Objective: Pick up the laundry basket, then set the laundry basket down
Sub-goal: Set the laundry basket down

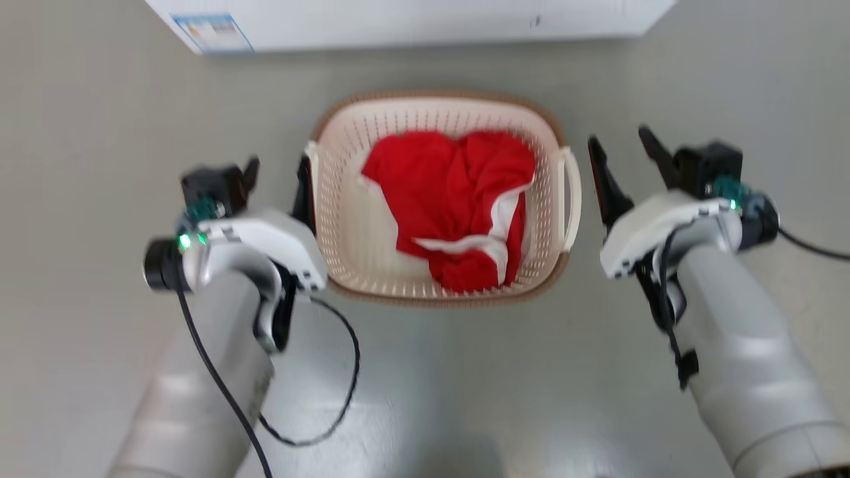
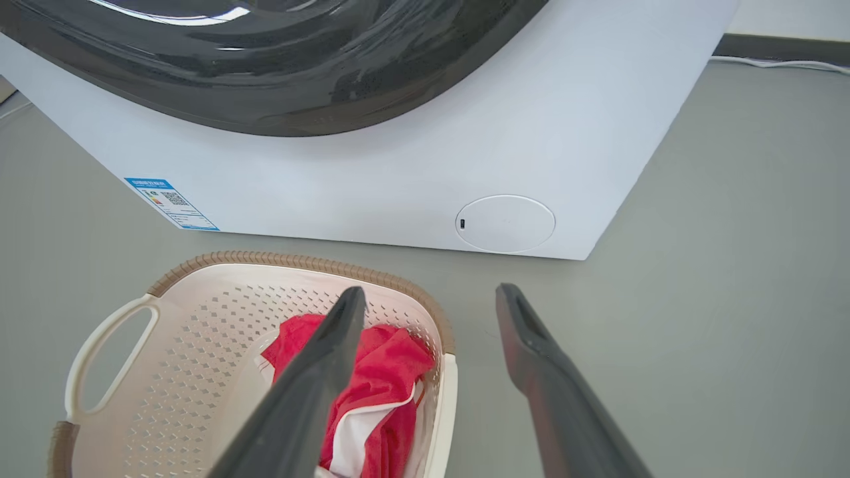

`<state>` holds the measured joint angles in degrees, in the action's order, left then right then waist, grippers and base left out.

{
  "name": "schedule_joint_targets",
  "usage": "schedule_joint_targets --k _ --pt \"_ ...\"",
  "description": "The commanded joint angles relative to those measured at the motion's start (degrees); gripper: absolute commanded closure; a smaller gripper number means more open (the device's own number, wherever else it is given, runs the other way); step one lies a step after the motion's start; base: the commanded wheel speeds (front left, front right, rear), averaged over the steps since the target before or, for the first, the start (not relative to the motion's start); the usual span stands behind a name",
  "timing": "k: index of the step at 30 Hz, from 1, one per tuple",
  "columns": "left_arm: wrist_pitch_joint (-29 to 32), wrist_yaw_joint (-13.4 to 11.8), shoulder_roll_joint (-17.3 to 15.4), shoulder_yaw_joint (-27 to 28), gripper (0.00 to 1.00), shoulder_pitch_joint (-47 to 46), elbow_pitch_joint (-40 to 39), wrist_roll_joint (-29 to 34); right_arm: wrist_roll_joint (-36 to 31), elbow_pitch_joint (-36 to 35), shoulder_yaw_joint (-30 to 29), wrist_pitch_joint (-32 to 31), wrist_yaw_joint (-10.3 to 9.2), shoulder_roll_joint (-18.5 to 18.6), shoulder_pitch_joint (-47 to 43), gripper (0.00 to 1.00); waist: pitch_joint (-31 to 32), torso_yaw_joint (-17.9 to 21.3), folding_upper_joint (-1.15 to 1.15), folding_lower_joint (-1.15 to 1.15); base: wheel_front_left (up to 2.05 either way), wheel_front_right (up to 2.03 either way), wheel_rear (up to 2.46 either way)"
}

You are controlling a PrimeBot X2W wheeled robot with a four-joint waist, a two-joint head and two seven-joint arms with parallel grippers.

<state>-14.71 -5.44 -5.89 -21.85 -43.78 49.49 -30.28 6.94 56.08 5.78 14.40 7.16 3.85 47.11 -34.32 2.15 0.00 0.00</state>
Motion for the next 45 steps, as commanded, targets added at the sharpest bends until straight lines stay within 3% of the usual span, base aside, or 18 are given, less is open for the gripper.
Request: schedule_joint_targets --k 1,13,30,45 --pt "-0.3 0.4 -1.2 1.9 0.00 2.1 -1.5 0.9 -0.8 -1.5 0.6 0.6 0.33 -1.0 -2.6 0.00 4.3 -0.6 0.00 0.00 0.00 0.00 0.00" --pt "-0.3 2.9 0.5 8.7 0.00 14.9 -8.2 5.5 -2.6 -7.5 -1.4 0.6 0.33 -1.0 -13.8 0.00 16.5 -1.3 0.00 0.00 0.00 0.00 0.00" --pt "-0.3 6.8 2.4 16.4 0.00 28.7 -18.5 8.8 -3.1 -19.4 -2.9 0.6 0.33 -1.0 -27.0 0.00 26.2 -2.4 0.00 0.00 0.00 0.00 0.00" --pt "-0.3 6.4 3.0 19.6 0.00 40.4 -26.7 9.6 -3.6 -25.4 -3.5 0.6 0.33 -1.0 -36.4 0.00 34.2 -1.2 0.00 0.00 0.00 0.00 0.00"
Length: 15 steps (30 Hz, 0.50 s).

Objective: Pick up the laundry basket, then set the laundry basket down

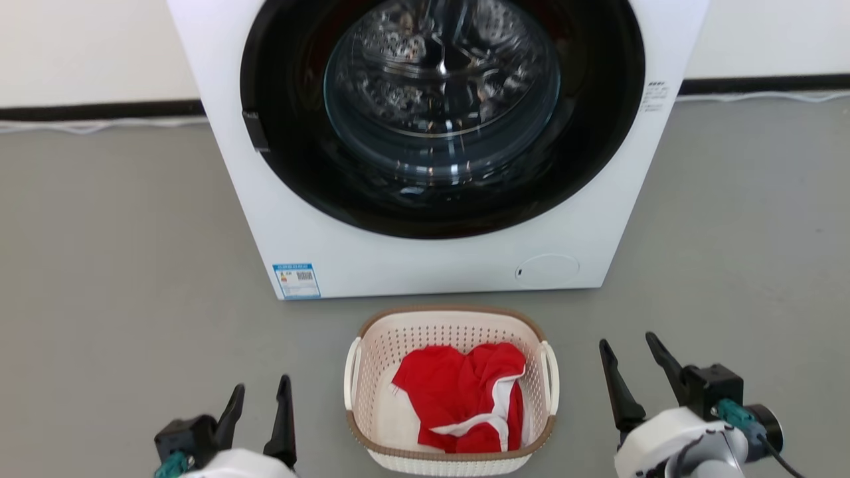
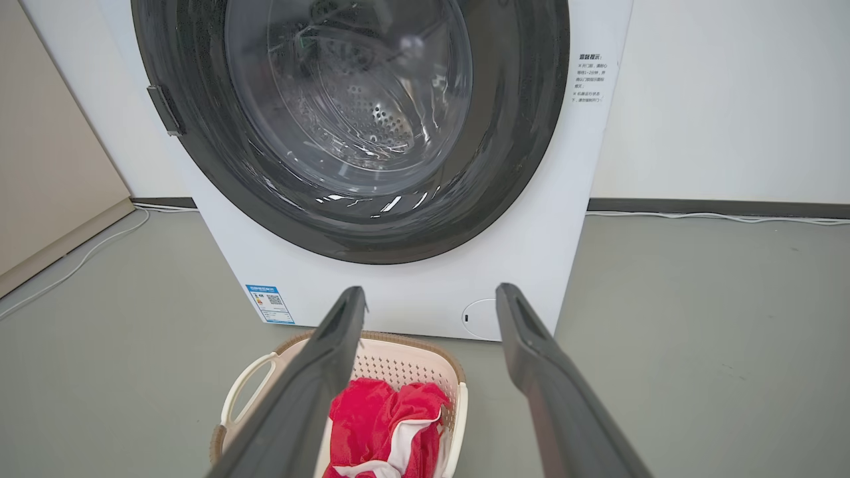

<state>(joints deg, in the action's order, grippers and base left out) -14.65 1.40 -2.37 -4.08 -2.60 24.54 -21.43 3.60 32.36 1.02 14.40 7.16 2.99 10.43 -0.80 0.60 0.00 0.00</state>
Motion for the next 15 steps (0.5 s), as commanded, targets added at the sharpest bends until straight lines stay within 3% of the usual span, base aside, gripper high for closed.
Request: schedule_joint_targets --k 1,9,10,15 --pt "-0.3 -0.8 -0.6 2.1 0.00 -0.1 -2.5 1.1 -0.4 -2.1 1.1 0.6 0.33 -0.1 -0.2 0.00 0.9 0.5 0.00 0.00 0.00 0.00 0.00" --pt "-0.3 -1.2 -0.5 3.2 0.00 2.9 -5.5 1.5 -1.2 -5.1 0.3 0.6 0.33 -0.1 -2.8 0.00 1.7 0.8 0.00 0.00 0.00 0.00 0.00" --pt "0.0 -0.9 0.0 1.4 1.00 4.0 -3.8 0.9 -0.6 -3.5 -0.9 0.0 -0.03 -0.1 -3.5 1.00 1.7 0.8 0.00 0.00 0.00 0.00 0.00" --pt "0.0 -0.9 0.6 1.3 1.00 6.0 -0.4 0.8 -0.5 -0.2 -0.8 -0.1 -0.08 -0.3 -6.3 1.00 1.8 0.8 0.00 0.00 0.00 0.00 0.00"
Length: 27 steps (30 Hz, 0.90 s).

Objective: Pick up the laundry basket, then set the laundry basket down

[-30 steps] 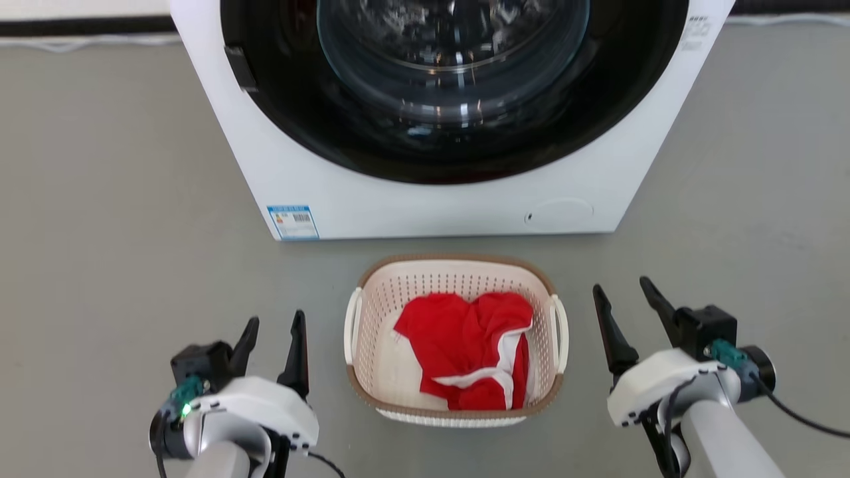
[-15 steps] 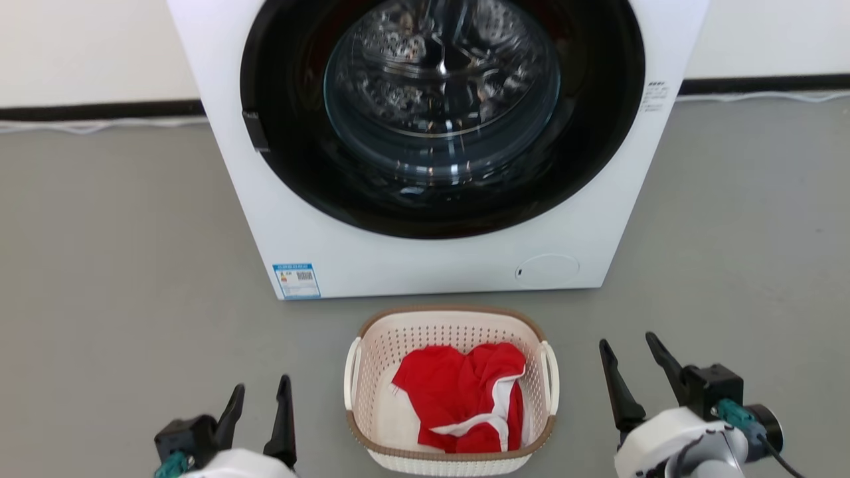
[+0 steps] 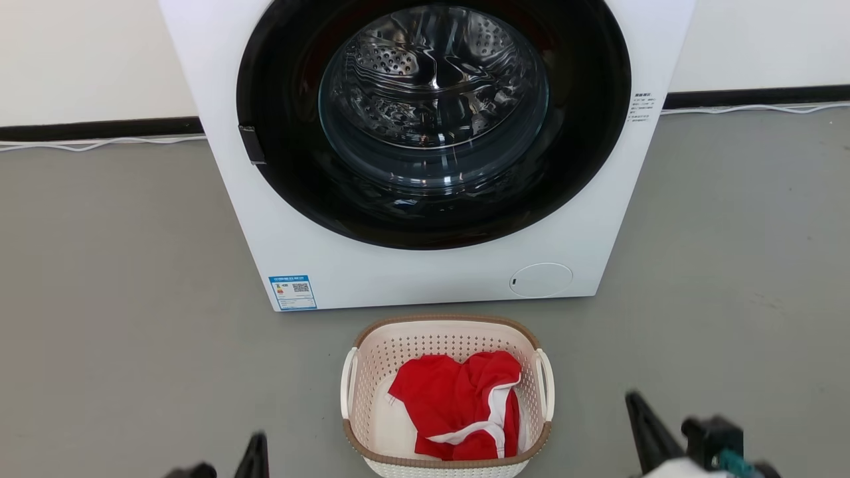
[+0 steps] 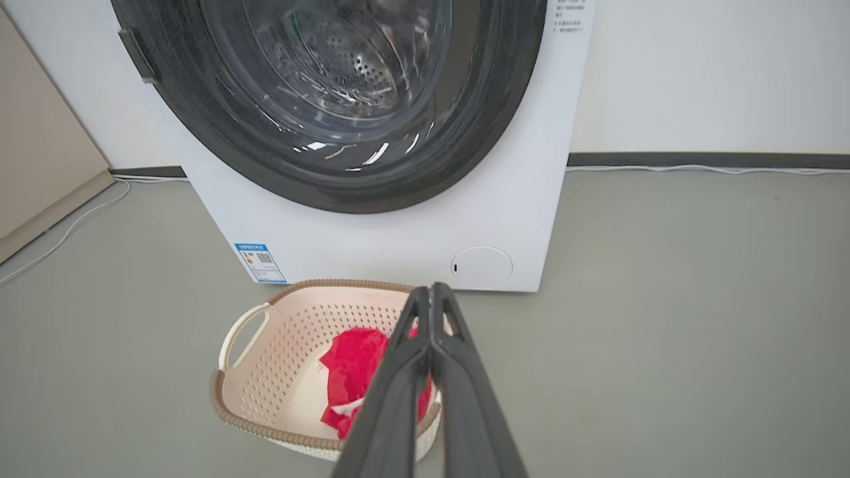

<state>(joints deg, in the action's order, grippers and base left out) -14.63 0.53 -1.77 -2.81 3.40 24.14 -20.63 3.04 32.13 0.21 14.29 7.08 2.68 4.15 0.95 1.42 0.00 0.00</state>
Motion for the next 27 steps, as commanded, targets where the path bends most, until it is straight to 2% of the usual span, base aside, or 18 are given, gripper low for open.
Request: schedule_joint_targets --k 1,7,11,27 --pt "0.2 0.1 0.0 0.1 1.00 -0.1 0.1 -0.6 0.7 0.0 -0.2 -0.3 0.00 0.0 0.1 1.00 0.0 0.0 0.00 0.00 0.00 0.00 0.00" --pt "1.3 0.4 -0.1 0.7 1.00 -0.6 -0.4 -4.0 5.0 -0.8 -0.7 -1.5 0.02 0.0 0.2 1.00 0.1 -0.1 0.00 0.13 0.00 0.00 0.00" --pt "1.9 0.6 -0.1 0.9 1.00 -0.8 -0.8 -6.3 7.9 -1.4 -0.7 -2.0 0.04 0.0 0.2 1.00 -0.1 -0.1 0.00 0.01 0.00 0.00 0.00" --pt "4.4 1.4 -0.2 2.0 1.00 -2.0 -2.0 -14.9 18.6 -3.7 -1.4 -4.3 0.08 0.0 0.4 1.00 -0.2 -0.3 0.00 0.00 0.00 0.00 0.00"
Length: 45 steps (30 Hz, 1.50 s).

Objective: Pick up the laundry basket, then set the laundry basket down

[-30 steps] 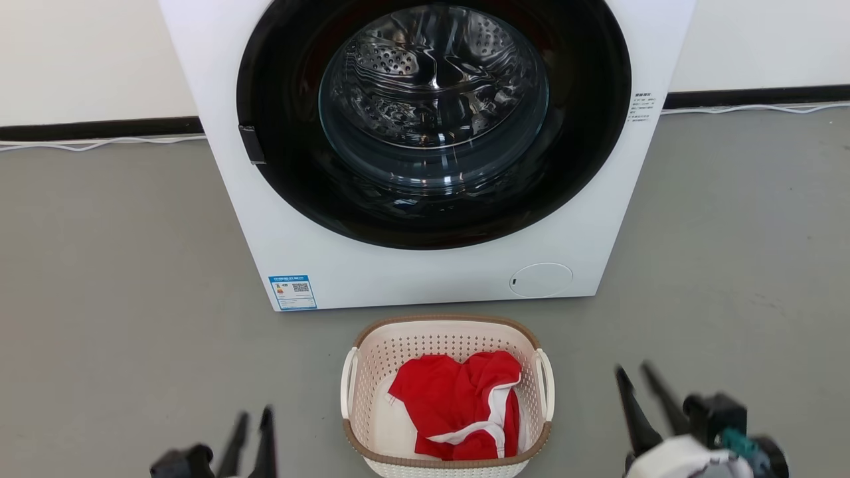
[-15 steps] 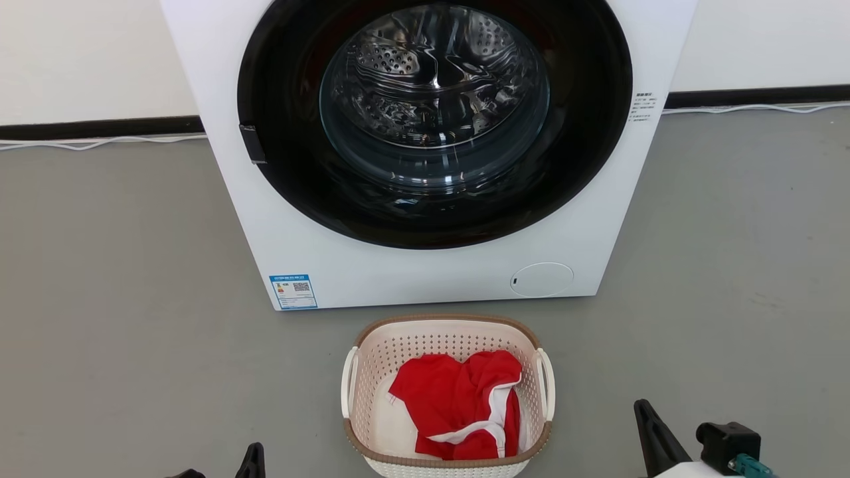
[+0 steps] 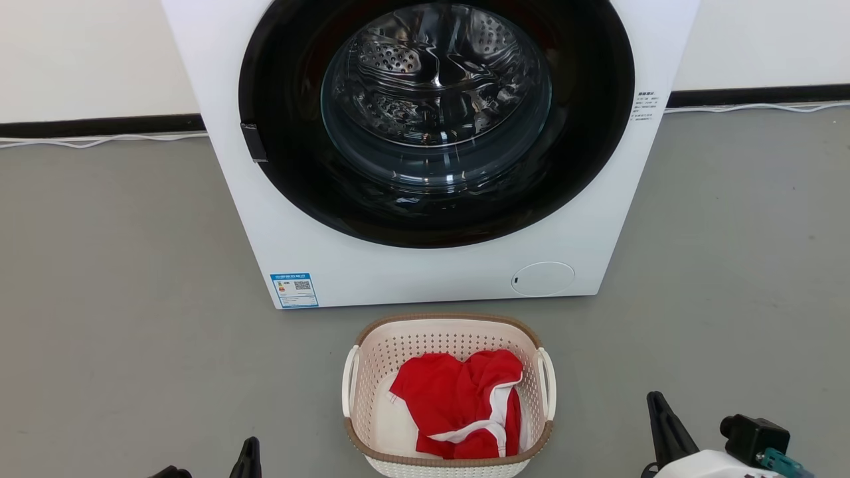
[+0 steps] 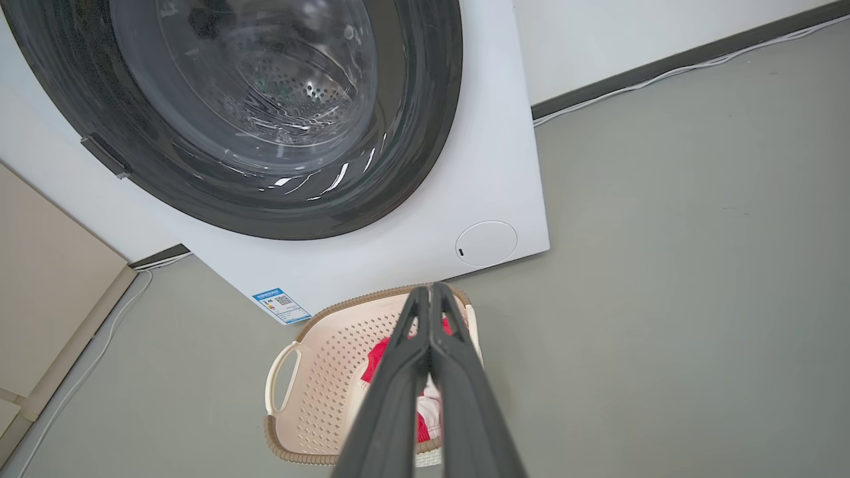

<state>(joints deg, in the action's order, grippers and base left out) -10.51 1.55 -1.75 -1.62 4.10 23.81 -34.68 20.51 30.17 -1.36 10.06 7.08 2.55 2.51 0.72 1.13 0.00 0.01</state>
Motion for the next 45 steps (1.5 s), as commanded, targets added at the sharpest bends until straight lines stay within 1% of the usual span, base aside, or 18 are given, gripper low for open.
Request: schedule_joint_targets --k 1,45 --pt "0.5 0.5 -0.3 0.9 1.00 -2.8 -1.8 -1.4 1.8 -1.9 0.1 -0.3 0.09 0.2 2.0 1.00 0.0 0.0 0.00 -0.01 0.00 0.00 0.00" --pt "7.7 2.9 -0.6 4.1 1.00 -6.1 -5.3 -26.0 32.4 -8.2 -2.2 -7.4 0.23 0.2 2.8 1.00 -0.4 -0.5 0.00 -0.01 0.00 0.00 0.00"
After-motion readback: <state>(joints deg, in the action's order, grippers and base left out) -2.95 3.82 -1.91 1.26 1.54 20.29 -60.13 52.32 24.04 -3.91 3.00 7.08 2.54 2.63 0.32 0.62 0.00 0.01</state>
